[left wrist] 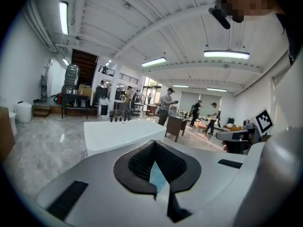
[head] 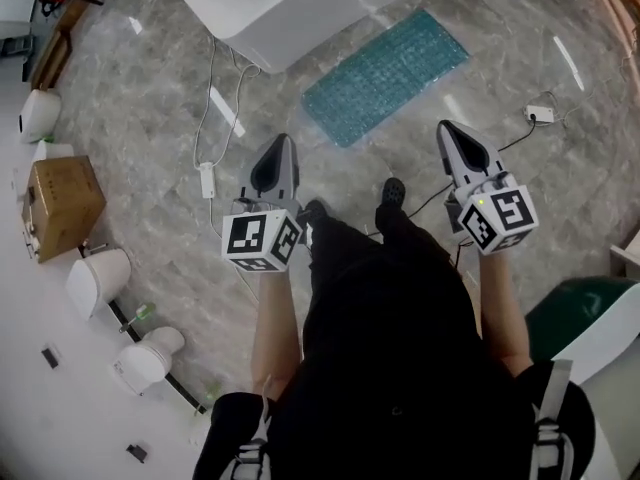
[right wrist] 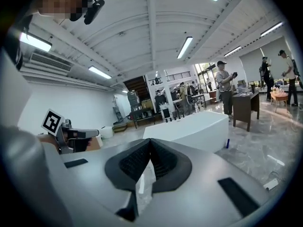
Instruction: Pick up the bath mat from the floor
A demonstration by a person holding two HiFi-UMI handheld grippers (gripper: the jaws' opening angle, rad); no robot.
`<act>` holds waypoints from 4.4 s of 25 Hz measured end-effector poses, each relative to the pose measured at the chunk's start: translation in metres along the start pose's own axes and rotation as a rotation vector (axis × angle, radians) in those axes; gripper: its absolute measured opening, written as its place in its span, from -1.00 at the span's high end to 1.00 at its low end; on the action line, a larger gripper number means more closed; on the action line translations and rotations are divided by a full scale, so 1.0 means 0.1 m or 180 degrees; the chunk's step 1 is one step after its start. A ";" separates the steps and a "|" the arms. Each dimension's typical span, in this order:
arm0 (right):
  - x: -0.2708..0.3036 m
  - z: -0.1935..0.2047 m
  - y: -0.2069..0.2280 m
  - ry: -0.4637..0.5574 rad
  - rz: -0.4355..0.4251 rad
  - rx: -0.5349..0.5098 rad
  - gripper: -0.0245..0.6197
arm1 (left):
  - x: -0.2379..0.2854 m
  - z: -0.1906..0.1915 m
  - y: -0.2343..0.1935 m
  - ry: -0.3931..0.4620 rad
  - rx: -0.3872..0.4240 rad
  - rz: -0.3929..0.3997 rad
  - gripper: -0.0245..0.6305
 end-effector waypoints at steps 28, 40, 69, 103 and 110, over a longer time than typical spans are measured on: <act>2.55 -0.32 -0.53 -0.0628 -0.0889 -0.0589 0.89 | 0.97 0.23 -1.54 -0.0099 -0.0289 -0.0428 0.90; 3.99 1.10 -0.06 -0.1120 -0.1337 -0.0859 0.89 | 1.88 1.70 -2.18 -0.0444 -0.0704 -0.0816 0.90; 5.46 5.61 0.79 -0.1935 -0.1509 -0.0485 0.89 | 3.95 7.27 -3.47 -0.1243 -0.1676 -0.1558 0.90; 6.03 6.00 0.63 -0.1994 -0.1428 0.0231 0.89 | 4.63 9.25 -3.89 -0.2155 -0.2147 -0.1810 0.17; 6.03 6.00 0.59 -0.2001 -0.1449 0.0285 0.89 | 4.65 9.25 -3.88 -0.2223 -0.2103 -0.1814 0.19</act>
Point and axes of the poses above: the fingertips, and each gripper's own axes: x forward along the fingers, y to its right, z out of its underside, the point moved 2 cm from there along -x, backward along the fingers, and after that the axes turned 3 degrees about z, right-handed, at the moved point
